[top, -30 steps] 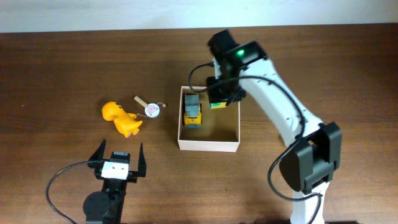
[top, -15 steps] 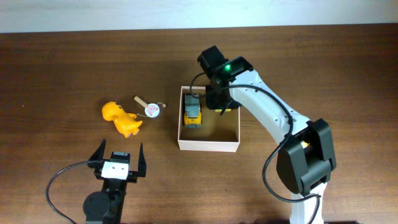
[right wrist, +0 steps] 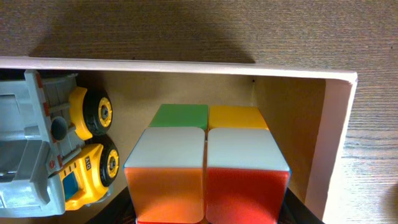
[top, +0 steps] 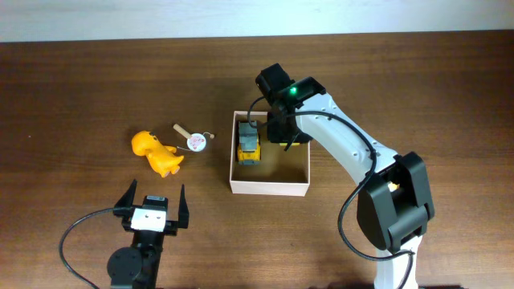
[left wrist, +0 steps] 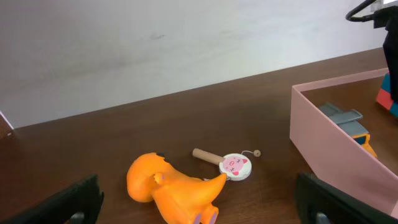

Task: Pack container
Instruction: 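Lower the cube into the box beside the truck and release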

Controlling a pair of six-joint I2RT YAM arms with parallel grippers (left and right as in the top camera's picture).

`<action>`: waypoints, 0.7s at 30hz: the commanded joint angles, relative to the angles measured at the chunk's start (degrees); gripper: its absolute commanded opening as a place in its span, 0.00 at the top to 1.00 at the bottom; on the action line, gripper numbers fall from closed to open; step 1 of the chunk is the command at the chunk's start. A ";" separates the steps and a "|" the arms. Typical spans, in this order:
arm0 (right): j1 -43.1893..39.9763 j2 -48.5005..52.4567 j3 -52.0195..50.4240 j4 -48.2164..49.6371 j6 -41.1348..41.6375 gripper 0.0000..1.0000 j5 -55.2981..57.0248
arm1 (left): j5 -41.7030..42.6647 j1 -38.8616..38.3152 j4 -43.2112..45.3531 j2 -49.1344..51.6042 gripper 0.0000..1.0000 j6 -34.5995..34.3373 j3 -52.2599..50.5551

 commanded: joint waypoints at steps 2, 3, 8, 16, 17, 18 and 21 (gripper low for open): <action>-0.07 -0.04 -0.46 0.22 0.70 0.51 1.77 | -0.20 0.26 -0.07 -0.28 0.01 0.85 -0.35; -0.07 -0.04 -0.46 0.22 0.68 0.49 1.77 | -0.20 0.26 -0.07 -0.28 0.01 0.85 -0.35; -0.07 -0.04 -0.46 0.61 0.66 0.48 1.75 | -0.20 0.26 -0.07 -0.28 0.01 0.85 -0.35; -0.04 -0.04 -0.46 1.88 -0.74 0.48 1.14 | -0.20 0.26 -0.07 -0.28 0.01 0.85 -0.35; -0.04 -0.07 -0.44 2.38 -2.19 0.48 0.11 | -0.20 0.26 -0.07 -0.28 0.01 0.85 -0.35; 0.00 -0.07 -0.44 2.93 -3.82 0.48 -1.40 | -0.20 0.26 -0.07 -0.28 0.01 0.85 -0.35; 0.07 -0.07 -0.17 3.91 -7.96 0.48 -5.97 | -0.20 0.24 -0.07 -0.28 0.01 0.85 -0.35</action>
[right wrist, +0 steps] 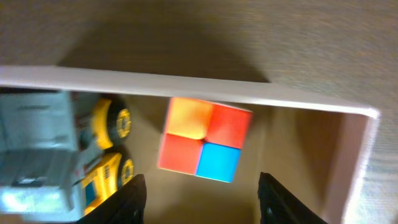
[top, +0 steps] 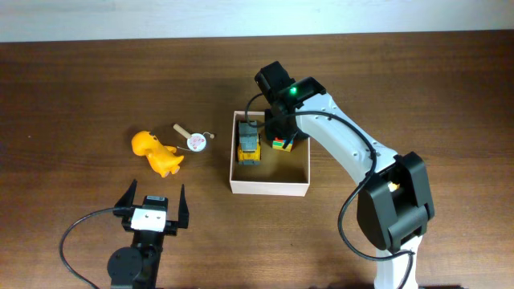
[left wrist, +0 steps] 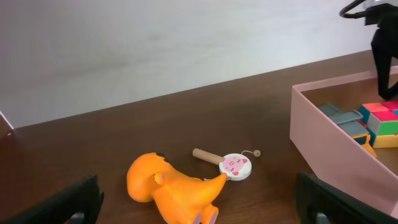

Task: Pack container
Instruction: 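Lower the cube into the box beside the truck and release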

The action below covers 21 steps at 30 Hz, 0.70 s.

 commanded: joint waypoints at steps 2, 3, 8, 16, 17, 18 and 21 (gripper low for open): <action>0.04 -0.07 -0.15 1.33 -5.77 0.49 -6.08 | -0.20 0.26 -0.09 -0.28 0.01 0.85 -0.35; 0.04 -0.07 -0.15 1.66 -5.99 0.52 -6.27 | -0.20 0.26 -0.09 -0.28 0.01 0.85 -0.35; 0.04 -0.04 -0.81 6.19 -7.08 0.77 -6.60 | -0.20 0.26 -0.09 -0.28 0.01 0.85 -0.35; 0.09 0.07 -3.85 13.14 -6.99 0.88 -6.67 | -0.20 0.26 -0.09 -0.28 0.01 0.85 -0.35; 0.11 0.09 -4.20 13.66 -6.99 0.88 -6.67 | -0.20 0.26 -0.09 -0.28 0.01 0.85 -0.35; 0.11 0.09 -4.63 14.25 -6.99 0.91 -6.69 | -0.20 0.26 -0.09 -0.28 0.01 0.85 -0.35; 0.11 0.13 -5.49 15.37 -6.99 0.93 -6.73 | -0.20 0.26 -0.09 -0.28 0.01 0.85 -0.35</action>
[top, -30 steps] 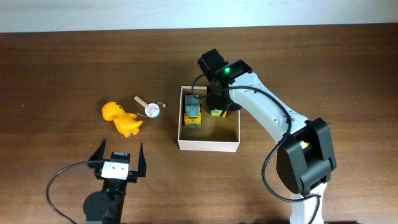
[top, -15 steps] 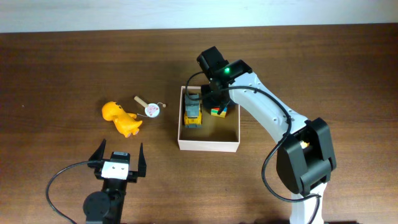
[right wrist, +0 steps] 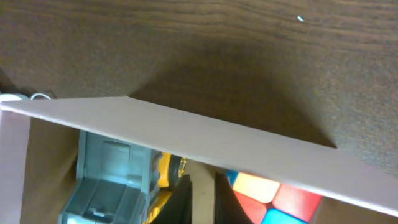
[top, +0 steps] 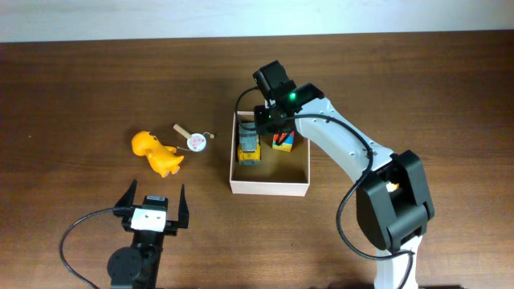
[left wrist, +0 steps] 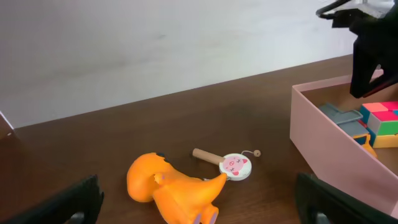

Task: Pack container
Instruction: 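Lower the cube into the box beside the truck and release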

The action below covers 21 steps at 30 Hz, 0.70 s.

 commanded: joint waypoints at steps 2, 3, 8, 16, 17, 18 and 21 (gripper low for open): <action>0.11 0.17 -1.92 1.11 -0.39 0.93 -0.61 | -0.20 0.24 -0.07 -0.28 0.01 0.85 -0.35; 0.11 0.17 -2.25 1.14 -0.39 0.93 -0.61 | -0.20 0.24 -0.07 -0.28 0.01 0.85 -0.35; 0.11 0.52 -4.11 1.70 -0.39 0.93 -0.87 | -0.20 0.26 -0.07 -0.28 0.01 0.85 -0.35; 0.09 0.72 -6.67 3.30 -0.44 0.92 -1.81 | -0.20 0.26 -0.07 -0.28 0.01 0.85 -0.35; 0.09 0.72 -6.67 3.19 -0.66 0.92 -1.57 | -0.20 0.24 -0.07 -0.28 0.01 0.85 -0.35; 0.07 0.72 -6.67 3.15 -0.66 0.92 -1.38 | -0.20 0.26 -0.07 -0.28 0.01 0.85 -0.35; -0.02 0.72 -6.69 3.10 -2.14 0.92 -0.98 | -0.20 0.26 -0.07 -0.28 0.01 0.85 -0.35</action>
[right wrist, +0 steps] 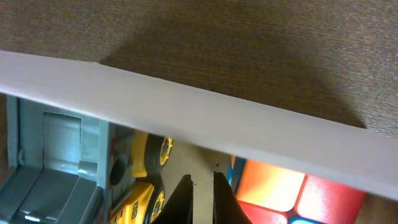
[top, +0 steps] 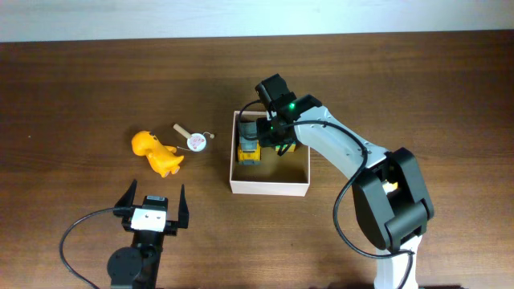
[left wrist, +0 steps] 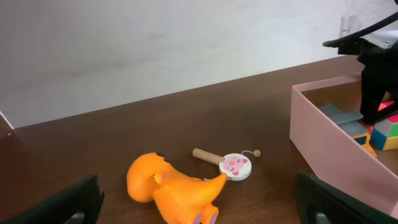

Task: Pack container
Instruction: 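Lower the cube into the box beside the truck and release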

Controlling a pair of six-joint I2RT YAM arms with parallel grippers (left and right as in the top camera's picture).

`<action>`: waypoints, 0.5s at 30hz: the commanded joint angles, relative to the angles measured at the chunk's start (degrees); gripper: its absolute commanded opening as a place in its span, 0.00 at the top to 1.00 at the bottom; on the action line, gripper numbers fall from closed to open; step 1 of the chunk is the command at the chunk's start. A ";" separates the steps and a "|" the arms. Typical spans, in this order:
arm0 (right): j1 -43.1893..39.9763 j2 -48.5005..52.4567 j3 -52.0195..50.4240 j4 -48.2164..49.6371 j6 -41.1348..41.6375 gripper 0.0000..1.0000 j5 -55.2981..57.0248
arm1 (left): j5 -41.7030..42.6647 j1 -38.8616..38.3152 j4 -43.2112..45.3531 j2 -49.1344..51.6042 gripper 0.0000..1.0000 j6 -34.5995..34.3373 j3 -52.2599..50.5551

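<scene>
The pink box (top: 269, 186) stands mid-table. Inside it a yellow and grey toy truck (right wrist: 74, 168) lies at the left and a colour cube (right wrist: 280, 193) at the right. My right gripper (right wrist: 201, 180) is shut, empty, and reaches down inside the far wall (right wrist: 186, 96) between truck and cube. An orange toy animal (left wrist: 171, 186) and a small rattle drum with a pink face (left wrist: 233, 165) lie on the table left of the box. My left gripper (top: 157, 191) stands open near the front edge, short of the orange toy.
The brown wooden table (top: 418, 96) runs out to a pale wall at the back. The right arm (top: 345, 148) crosses the box's far right corner. A black cable (top: 76, 233) loops beside the left arm's base.
My right gripper was over the box's far wall with its jaws shut. Now it sits lower inside the box, between truck and cube. The left arm and the loose toys have not moved.
First my right gripper was shut on the colour cube over the box's far right part. Then it was open and the cube lay in the box beside the truck. After that it was shut above the far wall, and now it is down between truck and cube.
</scene>
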 commanded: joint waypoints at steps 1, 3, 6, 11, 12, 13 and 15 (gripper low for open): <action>-0.02 0.59 -0.42 0.09 -2.89 0.92 0.35 | -0.20 0.24 -0.07 -0.28 0.01 0.85 -0.35; -0.02 0.59 -0.42 -0.33 -3.76 0.92 1.53 | -0.20 0.26 -0.07 -0.28 0.01 0.85 -0.35; -0.02 0.59 -0.42 -0.74 -5.05 0.92 2.62 | -0.20 0.26 -0.07 -0.28 0.01 0.85 -0.35; -0.35 0.59 -0.42 -0.76 -6.32 0.91 2.95 | -0.20 0.26 -0.07 -0.28 0.01 0.85 -0.35; -0.46 0.59 -0.42 -0.76 -6.36 0.91 2.97 | -0.20 0.26 -0.07 -0.28 0.01 0.85 -0.35; -0.70 0.59 -0.42 -0.76 -6.75 0.92 2.93 | -0.20 0.26 -0.07 -0.28 0.01 0.85 -0.35; -1.07 0.59 -0.42 -0.74 -7.72 0.92 2.93 | -0.20 0.26 -0.07 -0.28 0.01 0.85 -0.35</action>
